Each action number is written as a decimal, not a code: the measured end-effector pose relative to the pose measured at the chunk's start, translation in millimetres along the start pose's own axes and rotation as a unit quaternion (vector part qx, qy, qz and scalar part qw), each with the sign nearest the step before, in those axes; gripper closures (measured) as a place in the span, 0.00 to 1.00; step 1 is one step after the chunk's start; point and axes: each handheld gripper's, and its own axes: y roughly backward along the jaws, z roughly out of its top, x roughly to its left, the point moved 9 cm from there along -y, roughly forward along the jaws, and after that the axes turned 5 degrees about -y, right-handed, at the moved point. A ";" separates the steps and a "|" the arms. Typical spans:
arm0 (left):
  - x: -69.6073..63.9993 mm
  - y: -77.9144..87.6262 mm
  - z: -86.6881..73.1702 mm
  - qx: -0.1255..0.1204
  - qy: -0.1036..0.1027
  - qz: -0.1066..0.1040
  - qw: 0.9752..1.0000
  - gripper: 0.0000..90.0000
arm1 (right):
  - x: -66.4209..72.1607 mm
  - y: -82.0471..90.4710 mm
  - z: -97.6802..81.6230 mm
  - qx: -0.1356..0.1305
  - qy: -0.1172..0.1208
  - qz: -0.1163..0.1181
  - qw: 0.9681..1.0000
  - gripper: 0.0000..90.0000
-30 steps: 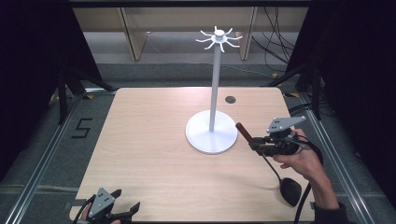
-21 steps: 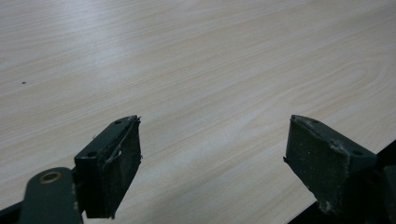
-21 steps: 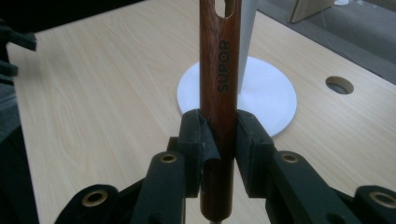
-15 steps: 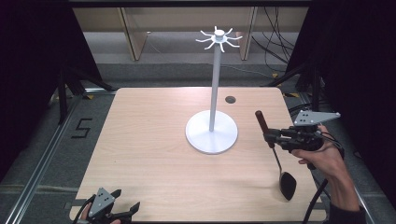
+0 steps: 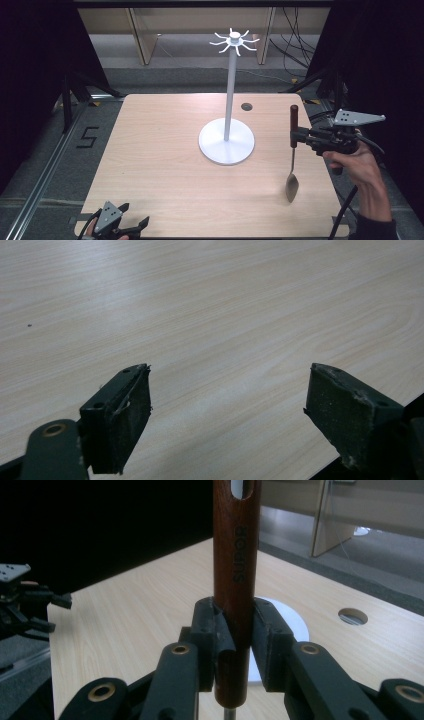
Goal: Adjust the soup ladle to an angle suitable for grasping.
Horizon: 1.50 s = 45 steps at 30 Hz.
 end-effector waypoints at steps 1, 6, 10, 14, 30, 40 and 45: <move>0.0 0.0 0.0 0.000 0.000 0.000 1.000 0.19 | -0.2 0.1 2.5 -0.008 -0.001 0.002 1.000 0.82; 0.5 -0.4 -0.2 0.000 0.000 0.000 1.000 0.19 | -0.2 0.7 12.2 -0.026 0.004 0.013 1.000 0.82; 1.1 -0.1 -0.1 -0.001 0.002 0.003 1.000 0.19 | 6.4 0.3 21.8 -0.032 0.000 0.022 0.999 0.82; 1.4 1.1 -0.6 0.004 -0.003 0.002 1.000 0.19 | 12.5 -4.3 33.1 -0.036 0.019 0.018 0.999 0.82; 1.3 1.2 -0.3 0.003 -0.002 0.001 1.000 0.19 | 21.3 -20.0 56.4 -0.035 0.031 0.012 0.999 0.82; 1.7 1.6 -0.4 0.003 -0.002 0.002 1.000 0.19 | 22.1 -27.2 72.6 -0.034 0.043 -0.001 0.999 0.82; 1.6 1.1 -0.3 0.002 -0.003 0.002 1.000 0.19 | 21.4 -31.6 82.9 -0.036 0.052 -0.007 0.998 0.82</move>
